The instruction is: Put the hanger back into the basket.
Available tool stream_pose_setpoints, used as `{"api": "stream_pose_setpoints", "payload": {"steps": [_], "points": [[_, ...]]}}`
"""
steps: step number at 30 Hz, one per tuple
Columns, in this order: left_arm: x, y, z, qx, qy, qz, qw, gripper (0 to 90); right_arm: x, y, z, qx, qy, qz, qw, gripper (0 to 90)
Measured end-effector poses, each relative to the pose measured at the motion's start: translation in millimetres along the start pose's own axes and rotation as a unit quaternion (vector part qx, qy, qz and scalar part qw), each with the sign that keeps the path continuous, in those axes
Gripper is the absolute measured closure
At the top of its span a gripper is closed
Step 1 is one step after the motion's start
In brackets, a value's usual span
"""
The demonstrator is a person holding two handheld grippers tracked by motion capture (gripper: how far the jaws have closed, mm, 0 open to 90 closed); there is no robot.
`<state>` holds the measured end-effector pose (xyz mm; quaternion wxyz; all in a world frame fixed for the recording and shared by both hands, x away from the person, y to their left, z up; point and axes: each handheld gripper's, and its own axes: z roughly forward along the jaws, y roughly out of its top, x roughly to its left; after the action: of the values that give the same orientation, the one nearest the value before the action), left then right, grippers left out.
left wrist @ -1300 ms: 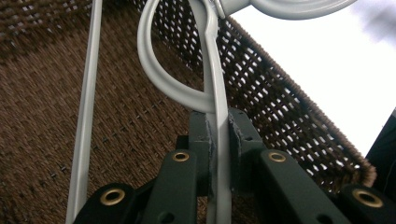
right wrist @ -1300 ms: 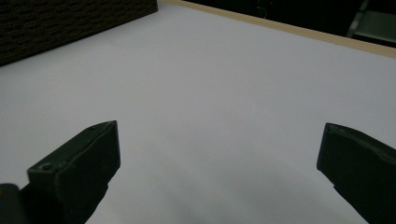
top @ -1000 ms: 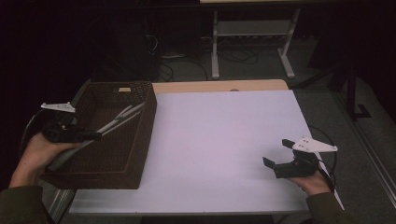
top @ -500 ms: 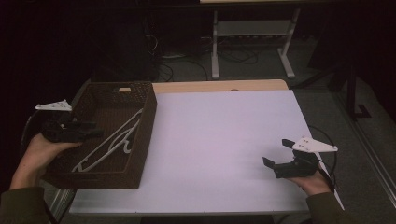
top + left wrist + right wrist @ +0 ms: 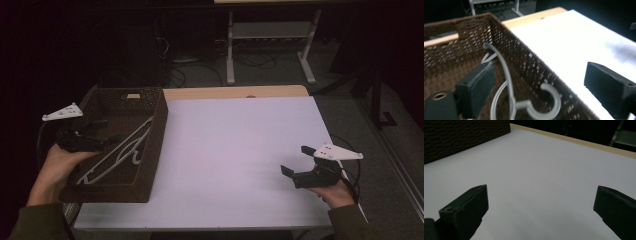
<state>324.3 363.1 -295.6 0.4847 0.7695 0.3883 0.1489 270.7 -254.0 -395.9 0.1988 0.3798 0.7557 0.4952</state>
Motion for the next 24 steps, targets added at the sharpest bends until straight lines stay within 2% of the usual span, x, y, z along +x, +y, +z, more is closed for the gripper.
{"api": "stream_pose_setpoints", "payload": {"steps": [2, 4, 5, 6, 10, 16, 17, 22, 24], "points": [[-8.1, 0.8, 8.3, -0.01, -0.004, 0.002, 0.9999, 4.4, 0.5, 5.6, -1.0, -0.006, -0.004, 0.0, 1.0, 0.0], [-11.0, 1.3, 10.5, -0.015, -0.006, 0.004, 0.9999, 2.5, 0.6, 9.9, -2.1, -0.011, -0.005, 0.001, 0.9999, 0.0], [-17.4, 2.3, 14.1, -0.03, -0.01, 0.007, 0.9995, 1.9, 0.6, 12.3, -3.1, -0.013, -0.006, 0.001, 0.9999, 0.0], [-17.4, 2.3, 14.1, -0.03, -0.01, 0.007, 0.9995, 0.4, 0.6, 12.3, -3.1, -0.013, -0.006, 0.001, 0.9999, 0.0], [-29.5, 3.9, 20.3, -0.054, -0.022, 0.009, 0.9983, 0.0, 0.0, 24.6, -8.7, -0.03, -0.01, 0.004, 0.9995, 1.3], [-45.9, 4.0, 29.4, -0.084, -0.039, 0.014, 0.9956, 0.0, -0.3, 36.9, -12.5, -0.043, -0.008, -0.004, 0.999, 0.1], [-50.6, 2.4, 32.5, -0.097, -0.045, 0.012, 0.9942, 0.0, -0.2, 40.9, -14.0, -0.05, -0.004, 0.0, 0.9988, 0.0], [-58.4, -4.0, 39.9, -0.11, -0.054, 0.012, 0.9924, 0.0, 0.7, 49.0, -16.1, -0.063, 0.005, -0.002, 0.998, 0.0], [-61.4, -7.7, 43.2, -0.122, -0.058, 0.008, 0.9908, 0.0, 1.7, 53.3, -16.8, -0.069, 0.009, 0.0, 0.9976, 0.0]]}}
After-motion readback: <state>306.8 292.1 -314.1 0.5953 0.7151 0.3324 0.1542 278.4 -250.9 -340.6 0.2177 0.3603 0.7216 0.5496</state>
